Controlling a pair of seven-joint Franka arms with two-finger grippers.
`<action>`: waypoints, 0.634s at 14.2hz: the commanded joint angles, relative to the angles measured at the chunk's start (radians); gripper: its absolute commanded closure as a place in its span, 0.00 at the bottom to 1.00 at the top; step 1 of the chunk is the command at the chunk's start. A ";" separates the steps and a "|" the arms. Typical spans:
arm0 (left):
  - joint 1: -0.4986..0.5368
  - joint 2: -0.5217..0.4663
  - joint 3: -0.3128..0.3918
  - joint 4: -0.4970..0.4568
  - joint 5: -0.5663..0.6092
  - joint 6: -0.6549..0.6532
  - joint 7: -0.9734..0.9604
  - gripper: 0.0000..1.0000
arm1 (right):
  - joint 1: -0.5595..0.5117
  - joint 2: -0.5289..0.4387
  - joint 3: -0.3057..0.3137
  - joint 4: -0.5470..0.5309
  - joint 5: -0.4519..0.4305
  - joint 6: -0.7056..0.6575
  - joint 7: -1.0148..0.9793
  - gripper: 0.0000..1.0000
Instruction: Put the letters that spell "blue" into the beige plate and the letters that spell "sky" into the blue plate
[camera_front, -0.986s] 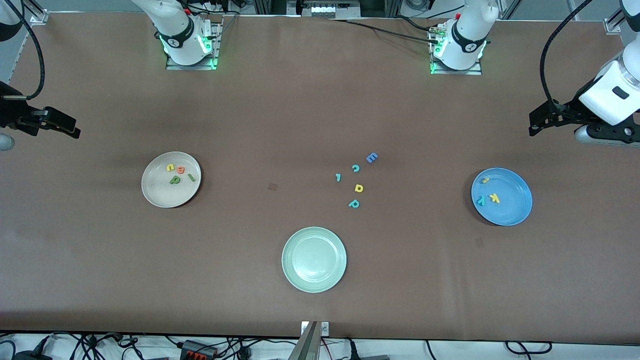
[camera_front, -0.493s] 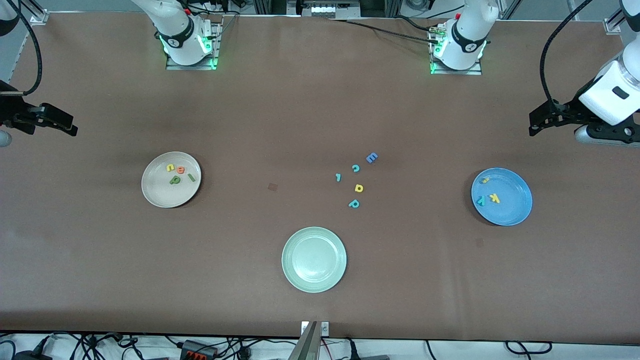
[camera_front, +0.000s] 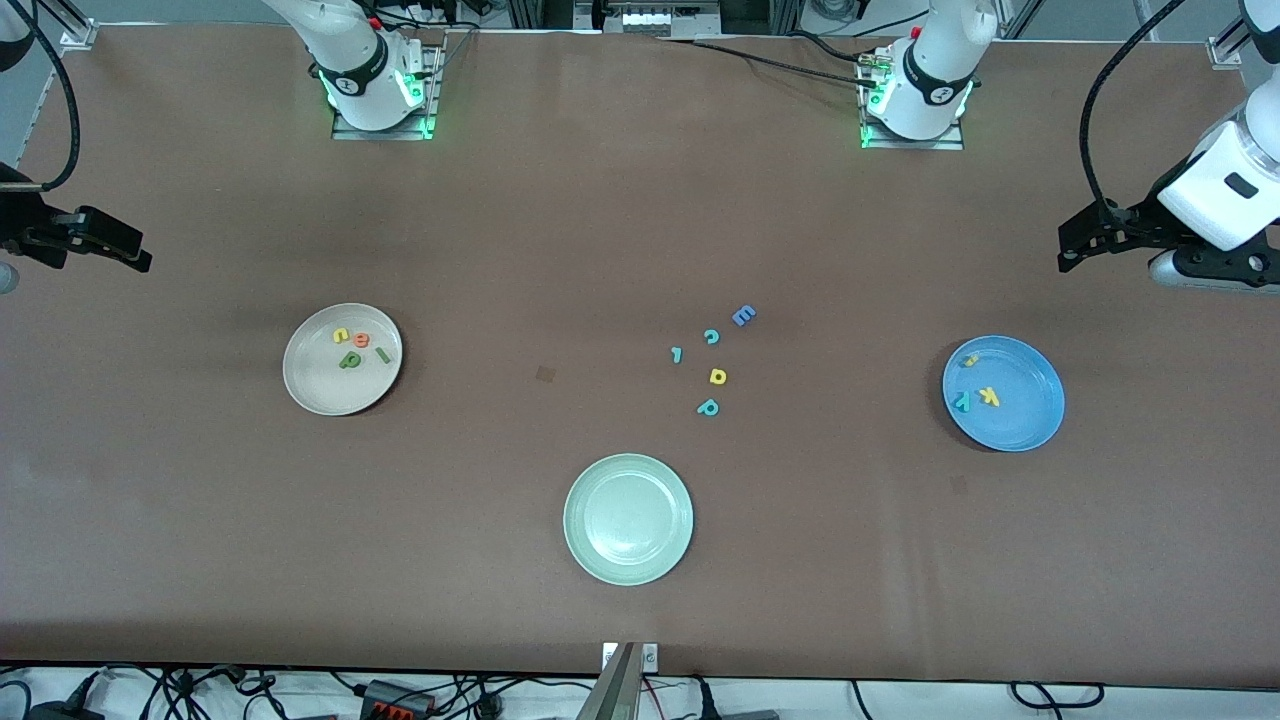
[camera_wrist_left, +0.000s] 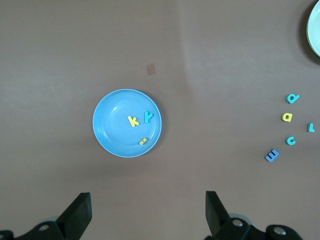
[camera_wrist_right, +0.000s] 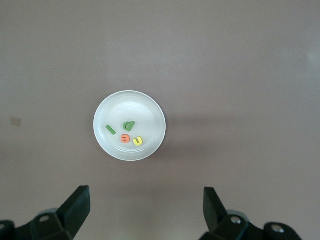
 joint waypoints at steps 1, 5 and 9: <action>-0.001 -0.002 -0.005 0.018 0.014 -0.021 -0.012 0.00 | -0.004 -0.023 0.003 -0.020 -0.012 0.000 -0.016 0.00; 0.001 -0.002 -0.003 0.018 0.014 -0.023 -0.009 0.00 | -0.010 -0.023 0.001 -0.020 -0.010 -0.003 -0.016 0.00; 0.001 -0.002 -0.003 0.018 0.014 -0.023 -0.009 0.00 | -0.010 -0.023 0.001 -0.020 -0.010 -0.006 -0.016 0.00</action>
